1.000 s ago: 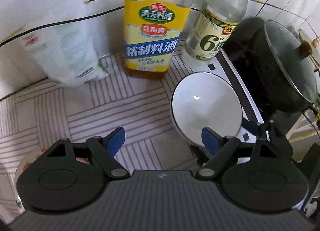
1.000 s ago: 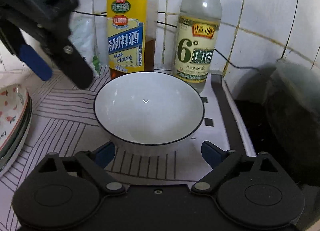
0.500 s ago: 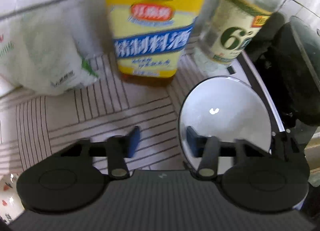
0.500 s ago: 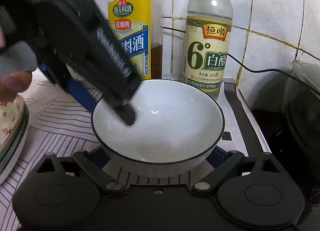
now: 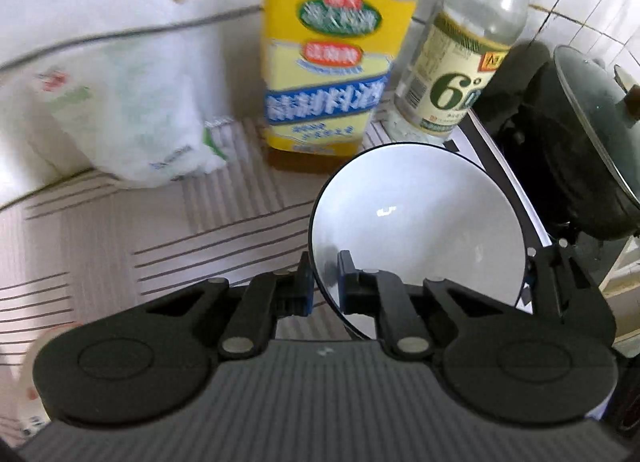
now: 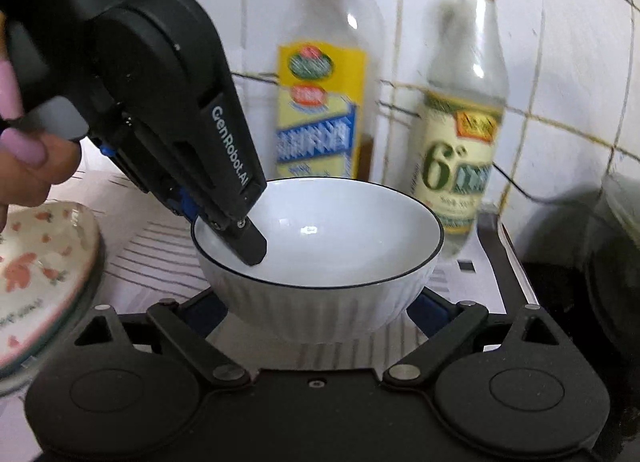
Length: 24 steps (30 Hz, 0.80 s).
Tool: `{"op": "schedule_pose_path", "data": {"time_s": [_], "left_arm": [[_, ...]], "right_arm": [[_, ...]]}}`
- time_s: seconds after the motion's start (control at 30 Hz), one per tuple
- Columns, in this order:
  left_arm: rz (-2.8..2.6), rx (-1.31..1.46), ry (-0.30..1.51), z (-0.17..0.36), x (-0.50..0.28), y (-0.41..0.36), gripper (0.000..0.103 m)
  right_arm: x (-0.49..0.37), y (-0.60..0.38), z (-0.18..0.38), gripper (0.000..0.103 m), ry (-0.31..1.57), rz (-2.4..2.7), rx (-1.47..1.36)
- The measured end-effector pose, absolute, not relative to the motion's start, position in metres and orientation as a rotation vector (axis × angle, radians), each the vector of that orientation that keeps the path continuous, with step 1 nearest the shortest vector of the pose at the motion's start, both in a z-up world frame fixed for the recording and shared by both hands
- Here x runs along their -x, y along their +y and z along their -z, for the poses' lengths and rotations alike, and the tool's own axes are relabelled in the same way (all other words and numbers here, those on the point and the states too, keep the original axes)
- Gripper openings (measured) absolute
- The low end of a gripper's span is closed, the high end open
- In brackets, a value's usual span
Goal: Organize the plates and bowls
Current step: 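Close both grippers on the rim of the third white bowl, then carry the third bowl onto the two stacked bowls, release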
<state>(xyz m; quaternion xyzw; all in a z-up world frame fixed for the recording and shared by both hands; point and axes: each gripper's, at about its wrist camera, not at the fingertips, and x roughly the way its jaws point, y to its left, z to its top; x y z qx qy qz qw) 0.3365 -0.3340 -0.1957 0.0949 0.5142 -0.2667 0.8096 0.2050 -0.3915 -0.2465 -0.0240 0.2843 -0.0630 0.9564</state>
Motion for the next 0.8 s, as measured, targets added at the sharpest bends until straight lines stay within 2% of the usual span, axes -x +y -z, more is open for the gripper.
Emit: {"op": "schedule_pose_path", "data": {"time_s": [0.3,0.8], "left_arm": [[0.511,-0.163,1.019,0.134,-0.327,-0.248,0.011],[0.322,-0.098,1.040,0.068,-0.289,-0.052,0.013]], "right_arm": [[-0.214,-0.326,0.197,0.097,0.480,0.007,0.126],[-0.225,-0.158,0.149,0.098,0.443,-0.265,0.177]]}}
